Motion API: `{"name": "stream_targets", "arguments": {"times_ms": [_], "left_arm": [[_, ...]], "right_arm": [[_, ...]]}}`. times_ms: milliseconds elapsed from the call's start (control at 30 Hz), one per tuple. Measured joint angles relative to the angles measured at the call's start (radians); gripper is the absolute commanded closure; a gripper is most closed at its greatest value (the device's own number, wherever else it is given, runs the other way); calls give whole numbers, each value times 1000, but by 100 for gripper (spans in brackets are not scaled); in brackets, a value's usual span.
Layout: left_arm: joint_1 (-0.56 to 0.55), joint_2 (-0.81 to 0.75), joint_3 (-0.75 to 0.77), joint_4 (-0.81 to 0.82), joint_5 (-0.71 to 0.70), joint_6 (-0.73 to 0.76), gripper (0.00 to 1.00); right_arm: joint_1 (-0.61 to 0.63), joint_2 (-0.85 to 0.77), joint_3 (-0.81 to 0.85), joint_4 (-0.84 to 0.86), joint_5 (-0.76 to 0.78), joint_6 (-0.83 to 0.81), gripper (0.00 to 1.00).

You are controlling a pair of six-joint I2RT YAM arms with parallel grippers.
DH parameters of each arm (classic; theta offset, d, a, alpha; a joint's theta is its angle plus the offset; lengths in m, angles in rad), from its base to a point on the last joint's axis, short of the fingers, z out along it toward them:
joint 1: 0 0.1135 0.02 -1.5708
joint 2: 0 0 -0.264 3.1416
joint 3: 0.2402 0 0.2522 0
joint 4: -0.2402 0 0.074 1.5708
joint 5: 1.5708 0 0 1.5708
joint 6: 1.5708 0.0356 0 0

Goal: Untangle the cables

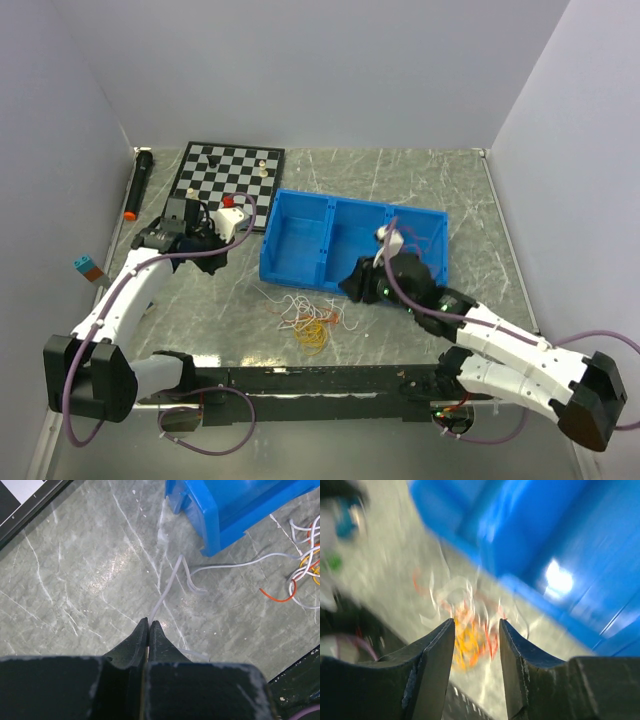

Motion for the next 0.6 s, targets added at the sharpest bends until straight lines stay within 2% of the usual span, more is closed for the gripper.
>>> {"name": "stream_targets", "arguments": {"times_ms": [200,400,600], "left_arm": [[0,10,-20,22,-1,0,99],[0,23,-32,35,-1,0,99],[0,23,-32,41,-2,0,99]], "right_arm": [[108,-16,-149,11,-50,27,50],[126,5,-160,45,-95,41,50],[133,102,-153,75,-112,61,58]]}}
